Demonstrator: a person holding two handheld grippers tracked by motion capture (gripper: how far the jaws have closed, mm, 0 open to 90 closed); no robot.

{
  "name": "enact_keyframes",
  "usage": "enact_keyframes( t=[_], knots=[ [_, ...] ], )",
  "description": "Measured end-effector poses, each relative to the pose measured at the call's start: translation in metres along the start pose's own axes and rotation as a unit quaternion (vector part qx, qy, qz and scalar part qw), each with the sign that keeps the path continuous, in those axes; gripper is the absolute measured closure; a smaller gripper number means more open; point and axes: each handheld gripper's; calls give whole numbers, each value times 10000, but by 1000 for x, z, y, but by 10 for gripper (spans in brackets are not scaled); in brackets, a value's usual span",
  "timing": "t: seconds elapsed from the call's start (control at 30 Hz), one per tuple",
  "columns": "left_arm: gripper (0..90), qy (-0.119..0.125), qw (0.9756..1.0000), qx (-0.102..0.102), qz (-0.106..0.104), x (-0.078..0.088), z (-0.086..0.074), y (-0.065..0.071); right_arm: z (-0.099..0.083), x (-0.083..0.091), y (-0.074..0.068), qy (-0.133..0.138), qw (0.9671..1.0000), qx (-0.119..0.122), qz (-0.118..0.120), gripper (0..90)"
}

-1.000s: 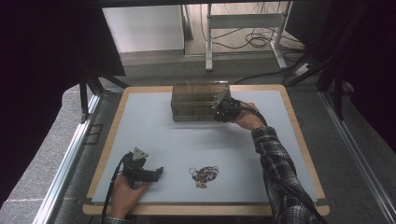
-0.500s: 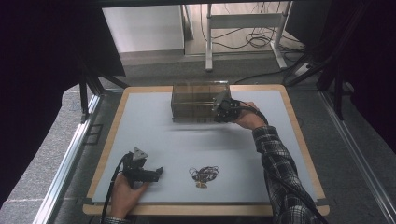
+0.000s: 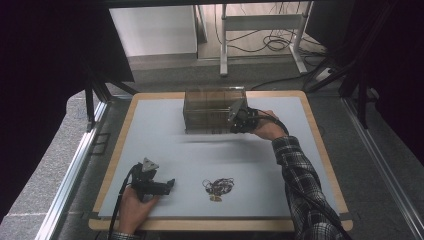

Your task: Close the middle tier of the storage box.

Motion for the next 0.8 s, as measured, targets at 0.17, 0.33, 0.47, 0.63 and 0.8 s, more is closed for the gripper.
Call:
enact_keyframes(
  t=[0.17,0.33,0.47,0.63,0.8],
  knots=[
    [0,18,10000,18,-6,0,0,0,0,2,-4,-43,10000,24,2,830],
    [0,16,10000,17,-6,0,0,0,1,4,-7,-44,10000,64,-1,830],
    [0,16,10000,16,-6,0,0,0,1,5,-9,-59,9999,109,1,831],
    [0,17,10000,16,-6,0,0,0,2,8,-13,-31,9998,176,13,831],
    [0,17,10000,16,-6,0,0,0,3,7,-19,-3,9997,229,56,838]
  ],
)
Point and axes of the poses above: each handheld gripper's, and its own axes: x roughly backward along the jaws, z roughly out of its top, y roughly to its right, and after that the axes turned 15 degrees about -y, right-handed
